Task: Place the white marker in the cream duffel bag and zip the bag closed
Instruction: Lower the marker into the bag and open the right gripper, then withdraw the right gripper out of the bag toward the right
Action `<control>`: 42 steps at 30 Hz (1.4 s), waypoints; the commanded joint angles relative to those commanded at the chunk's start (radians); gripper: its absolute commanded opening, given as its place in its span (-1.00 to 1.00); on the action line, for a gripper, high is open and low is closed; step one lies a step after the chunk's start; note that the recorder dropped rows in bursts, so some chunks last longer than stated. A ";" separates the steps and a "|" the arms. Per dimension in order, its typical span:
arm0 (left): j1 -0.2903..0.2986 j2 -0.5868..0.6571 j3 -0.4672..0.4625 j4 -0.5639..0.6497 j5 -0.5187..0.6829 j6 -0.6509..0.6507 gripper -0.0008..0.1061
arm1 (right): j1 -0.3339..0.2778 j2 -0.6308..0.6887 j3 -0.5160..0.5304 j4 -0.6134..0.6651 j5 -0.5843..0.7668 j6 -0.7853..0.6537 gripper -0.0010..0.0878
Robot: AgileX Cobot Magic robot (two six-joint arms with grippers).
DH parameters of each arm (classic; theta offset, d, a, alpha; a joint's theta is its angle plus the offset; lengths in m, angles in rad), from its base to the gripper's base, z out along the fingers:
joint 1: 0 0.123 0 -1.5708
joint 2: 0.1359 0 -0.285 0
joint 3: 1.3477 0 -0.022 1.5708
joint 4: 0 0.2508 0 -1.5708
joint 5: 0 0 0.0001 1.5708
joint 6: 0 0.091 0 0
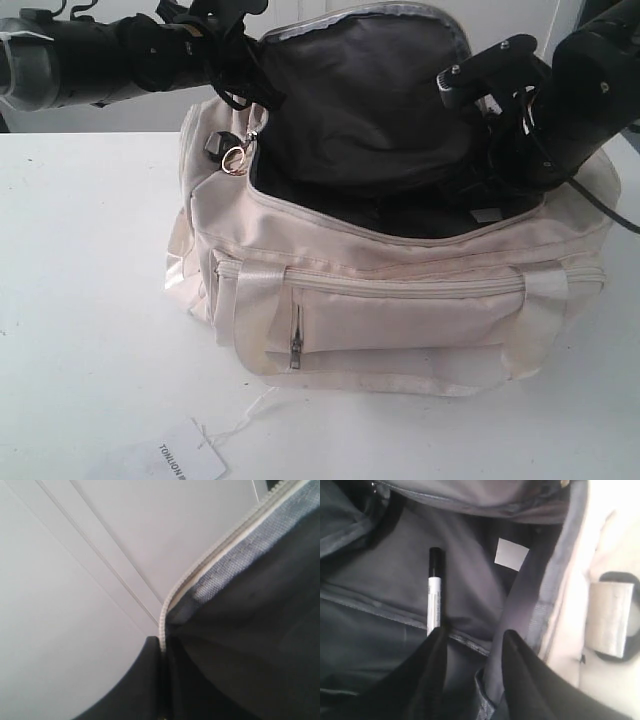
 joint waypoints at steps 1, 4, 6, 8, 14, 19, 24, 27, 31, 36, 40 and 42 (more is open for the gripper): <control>0.000 0.000 0.000 0.000 0.000 0.000 -0.99 | 0.000 -0.014 0.000 0.005 0.007 0.002 -0.17; 0.000 0.000 0.000 0.000 0.000 0.000 -0.99 | 0.000 -0.053 0.000 0.023 0.040 0.002 -0.17; 0.000 0.000 0.000 0.000 0.000 0.000 -0.99 | 0.000 -0.080 0.000 0.046 0.076 0.000 -0.18; 0.000 0.000 0.000 0.000 0.000 0.000 -0.99 | 0.000 -0.103 0.000 0.065 0.116 -0.010 -0.27; 0.000 0.000 0.000 0.000 0.000 0.000 -0.99 | 0.000 -0.160 0.000 0.237 0.185 -0.144 -0.87; 0.000 0.000 0.000 0.000 0.000 0.000 -0.99 | 0.000 -0.183 0.000 0.421 0.194 -0.281 -0.98; 0.000 0.000 0.000 0.000 0.000 0.000 -0.99 | 0.000 -0.185 0.000 0.614 0.281 -0.428 -0.98; 0.000 0.000 0.000 0.000 0.000 0.000 -0.99 | 0.000 -0.185 0.000 0.710 0.320 -0.491 -0.98; 0.000 0.000 0.000 0.000 0.000 0.000 -0.99 | 0.000 -0.185 0.002 0.828 0.354 -0.547 -0.98; 0.000 0.000 0.000 0.000 0.000 0.000 -0.99 | 0.000 -0.185 0.002 0.950 0.439 -0.632 -0.98; 0.000 0.000 0.000 0.000 0.000 0.000 -0.99 | 0.000 -0.185 0.002 0.995 0.496 -0.673 -0.98; 0.000 0.000 0.000 0.000 0.000 0.000 -0.99 | 0.000 -0.185 0.016 1.033 0.524 -0.702 -0.98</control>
